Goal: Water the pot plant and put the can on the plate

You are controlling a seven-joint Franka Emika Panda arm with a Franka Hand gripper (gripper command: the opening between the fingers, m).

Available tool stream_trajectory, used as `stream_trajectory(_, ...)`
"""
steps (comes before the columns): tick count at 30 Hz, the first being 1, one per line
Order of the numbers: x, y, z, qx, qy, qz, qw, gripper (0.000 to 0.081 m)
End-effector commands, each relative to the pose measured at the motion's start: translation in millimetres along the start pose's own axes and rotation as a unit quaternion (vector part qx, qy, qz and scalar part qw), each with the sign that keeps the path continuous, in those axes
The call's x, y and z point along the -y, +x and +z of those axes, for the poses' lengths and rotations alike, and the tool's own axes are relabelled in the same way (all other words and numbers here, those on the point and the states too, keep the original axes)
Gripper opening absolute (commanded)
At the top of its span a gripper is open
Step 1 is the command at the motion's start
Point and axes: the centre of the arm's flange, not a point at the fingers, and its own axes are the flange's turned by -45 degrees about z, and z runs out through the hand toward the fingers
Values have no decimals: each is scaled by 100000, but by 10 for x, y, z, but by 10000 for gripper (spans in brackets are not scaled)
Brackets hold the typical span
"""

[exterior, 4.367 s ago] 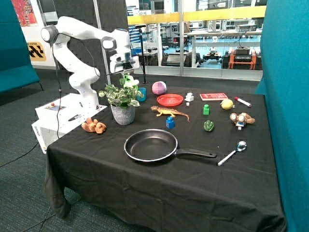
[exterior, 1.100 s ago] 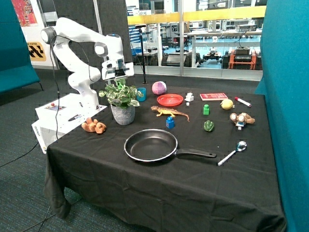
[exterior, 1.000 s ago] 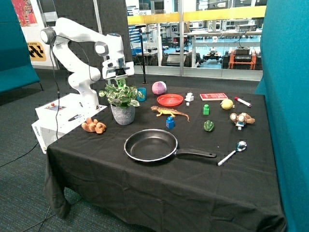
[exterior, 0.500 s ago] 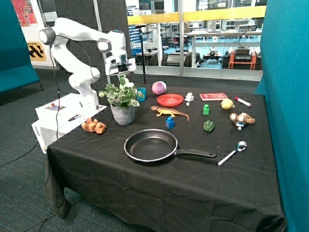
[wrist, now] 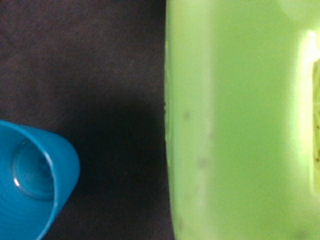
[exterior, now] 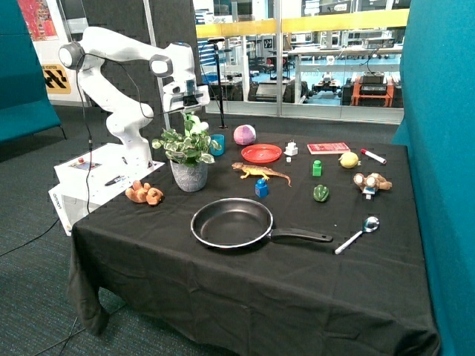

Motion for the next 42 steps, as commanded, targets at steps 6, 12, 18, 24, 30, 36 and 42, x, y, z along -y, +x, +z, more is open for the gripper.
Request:
stream_trajectory(6,268,100,-156,238,-30,-6700,99775,0)
stream_trajectory(12,372,147,-180,238,-25,-8817,99610,0)
stream_trajectory(18,452,233,-232,239,-19,-11161,99375,0)
stream_trajectory(24,523,319,-290,239,-14,-13346,99105,0)
stream_trajectory(30,619,393,-349,239,-8,-15814,98741,0)
stream_trajectory(36,721,466,-389,239,-3,-17927,98380,0)
stream_trajectory(42,865,537,-415,239,2,-19884,98003,0)
